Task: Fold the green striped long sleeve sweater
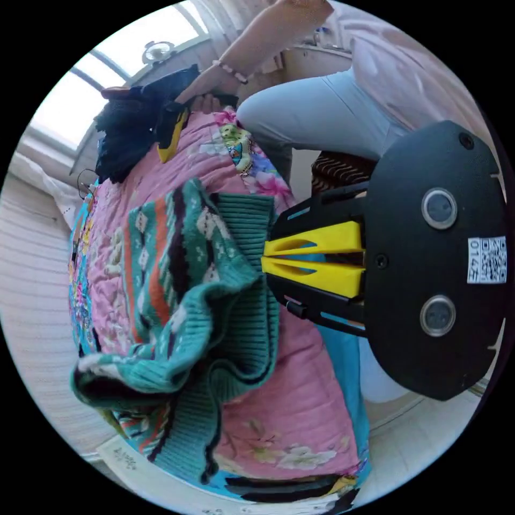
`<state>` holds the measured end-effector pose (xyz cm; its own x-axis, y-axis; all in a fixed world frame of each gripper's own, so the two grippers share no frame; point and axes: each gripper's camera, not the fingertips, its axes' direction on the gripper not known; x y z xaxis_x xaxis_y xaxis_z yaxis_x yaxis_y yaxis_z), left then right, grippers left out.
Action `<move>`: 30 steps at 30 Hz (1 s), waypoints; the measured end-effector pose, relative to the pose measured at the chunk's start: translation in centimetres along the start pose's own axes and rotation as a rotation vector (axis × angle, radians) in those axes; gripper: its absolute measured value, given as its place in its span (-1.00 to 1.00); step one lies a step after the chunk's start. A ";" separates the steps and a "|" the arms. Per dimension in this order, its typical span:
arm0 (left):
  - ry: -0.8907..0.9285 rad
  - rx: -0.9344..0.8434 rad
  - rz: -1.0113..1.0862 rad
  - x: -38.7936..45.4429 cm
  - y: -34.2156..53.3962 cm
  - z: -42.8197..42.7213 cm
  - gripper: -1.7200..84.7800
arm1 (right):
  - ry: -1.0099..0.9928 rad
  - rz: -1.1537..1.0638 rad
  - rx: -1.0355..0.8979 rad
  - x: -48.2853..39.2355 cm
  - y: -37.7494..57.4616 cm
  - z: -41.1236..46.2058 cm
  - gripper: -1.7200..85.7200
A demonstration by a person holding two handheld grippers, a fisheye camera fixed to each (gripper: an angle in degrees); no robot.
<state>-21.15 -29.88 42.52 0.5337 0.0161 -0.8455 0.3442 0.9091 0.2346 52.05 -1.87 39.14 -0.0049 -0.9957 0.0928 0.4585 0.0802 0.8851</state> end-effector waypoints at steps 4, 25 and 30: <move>0.163 0.115 -0.144 -4.6 3.9 -3.5 -0.98 | -0.022 0.030 -0.064 3.5 3.2 1.8 -0.88; 0.251 0.252 -0.521 -34.1 3.9 -14.6 -0.92 | -0.023 -0.087 -0.231 4.5 -4.7 13.4 -0.92; 0.223 0.398 -0.471 -35.4 11.2 -25.0 -0.94 | 0.066 -0.243 -0.190 2.9 -4.8 7.9 -0.92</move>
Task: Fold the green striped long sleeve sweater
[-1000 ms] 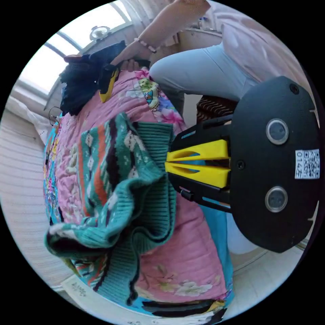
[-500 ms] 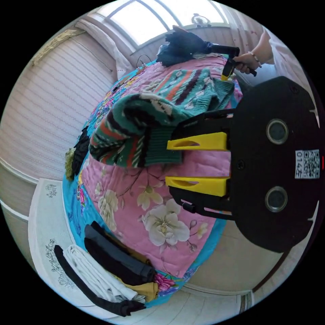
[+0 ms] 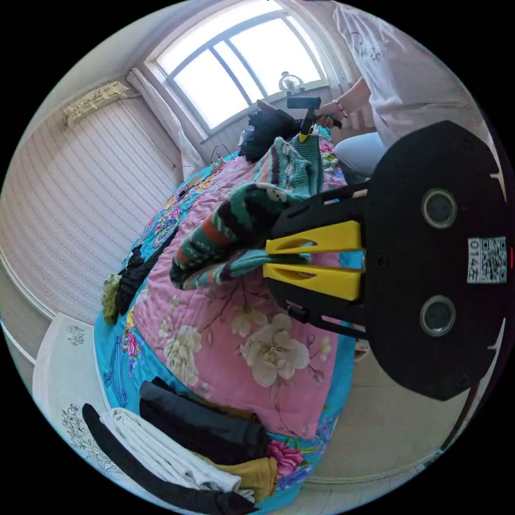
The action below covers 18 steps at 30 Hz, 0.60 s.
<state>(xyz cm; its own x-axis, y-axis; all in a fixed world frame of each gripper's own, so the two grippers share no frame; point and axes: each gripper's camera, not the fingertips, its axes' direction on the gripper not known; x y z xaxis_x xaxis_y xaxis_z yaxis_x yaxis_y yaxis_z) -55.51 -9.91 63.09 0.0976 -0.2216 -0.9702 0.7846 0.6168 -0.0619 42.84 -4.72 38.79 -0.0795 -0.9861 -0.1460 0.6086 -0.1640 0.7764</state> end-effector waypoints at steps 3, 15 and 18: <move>-0.092 -0.118 0.058 0.3 3.4 -3.0 -0.92 | -0.021 -0.019 -0.095 0.7 2.0 -0.8 -0.92; -0.086 -0.047 -0.133 -1.1 8.9 -7.7 -0.78 | 0.046 0.183 -0.124 5.3 7.4 4.3 -0.65; -0.009 -0.092 -0.154 -0.5 8.0 -4.3 -0.69 | 0.043 0.291 -0.042 7.3 7.6 4.9 -0.63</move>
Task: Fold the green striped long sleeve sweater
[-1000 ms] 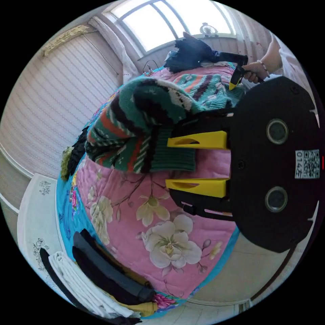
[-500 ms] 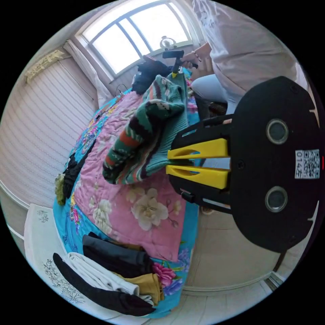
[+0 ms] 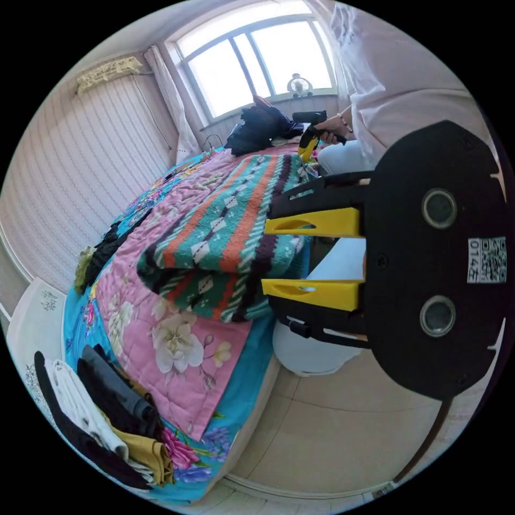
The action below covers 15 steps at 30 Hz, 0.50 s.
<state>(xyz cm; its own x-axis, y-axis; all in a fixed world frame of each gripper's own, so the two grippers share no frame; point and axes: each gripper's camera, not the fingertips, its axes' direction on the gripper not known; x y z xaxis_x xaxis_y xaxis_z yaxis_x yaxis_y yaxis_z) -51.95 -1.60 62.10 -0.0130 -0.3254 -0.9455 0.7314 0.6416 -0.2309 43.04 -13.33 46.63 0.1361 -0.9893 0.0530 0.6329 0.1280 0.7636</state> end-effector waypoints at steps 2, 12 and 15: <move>0.024 -0.069 -0.002 0.8 -1.3 2.8 -0.68 | -0.044 0.044 0.055 0.5 -0.3 0.2 -0.68; 0.109 -0.233 0.201 4.5 -5.1 0.7 -0.86 | -0.243 -0.201 0.027 -4.2 -0.4 -2.7 -0.89; 0.258 -0.055 0.301 7.8 -8.6 -4.4 -0.85 | -0.380 -0.385 0.020 -8.0 -4.6 -5.3 -0.89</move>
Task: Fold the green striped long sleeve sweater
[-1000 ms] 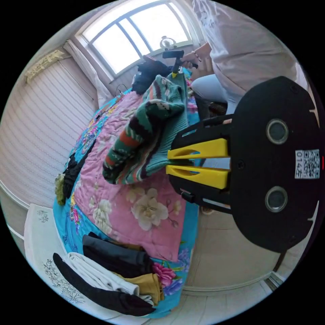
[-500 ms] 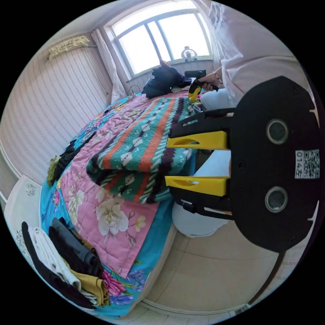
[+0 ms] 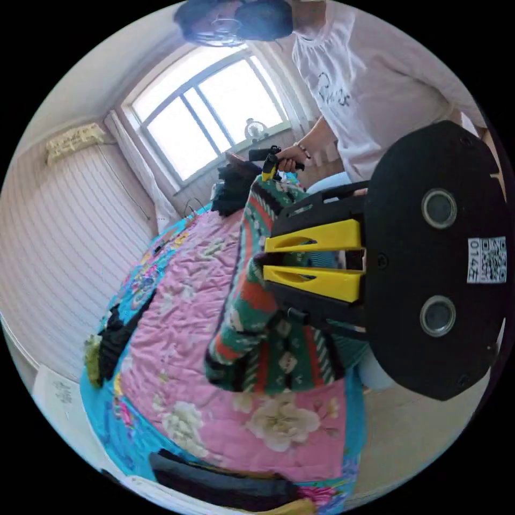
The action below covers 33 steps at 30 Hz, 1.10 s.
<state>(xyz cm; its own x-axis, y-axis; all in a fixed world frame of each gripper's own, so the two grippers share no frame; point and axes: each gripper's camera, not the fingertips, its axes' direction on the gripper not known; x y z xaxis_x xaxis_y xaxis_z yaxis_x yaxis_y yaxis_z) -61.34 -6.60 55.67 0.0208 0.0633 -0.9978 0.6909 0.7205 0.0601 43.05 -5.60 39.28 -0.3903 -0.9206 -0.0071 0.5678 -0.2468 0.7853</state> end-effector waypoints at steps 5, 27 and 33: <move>-0.263 0.119 0.046 1.9 -16.5 -0.5 -0.79 | 0.227 0.117 0.308 1.6 -12.9 -3.1 -0.80; -0.536 -0.130 -0.042 -1.5 -5.6 16.7 -0.78 | 0.888 -0.469 -0.412 -5.7 3.0 31.0 -0.67; -0.407 -0.148 -0.068 -2.5 -6.6 14.8 -0.96 | 0.631 -0.257 -0.305 -5.0 0.3 23.0 -0.82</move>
<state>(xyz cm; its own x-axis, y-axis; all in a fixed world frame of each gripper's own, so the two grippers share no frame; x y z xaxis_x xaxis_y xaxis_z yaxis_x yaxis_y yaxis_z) -55.29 -21.76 57.37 0.2824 -0.2429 -0.9280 0.5897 0.8070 -0.0318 28.49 5.89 53.74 -0.0997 -0.7987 -0.5935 0.7268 -0.4658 0.5048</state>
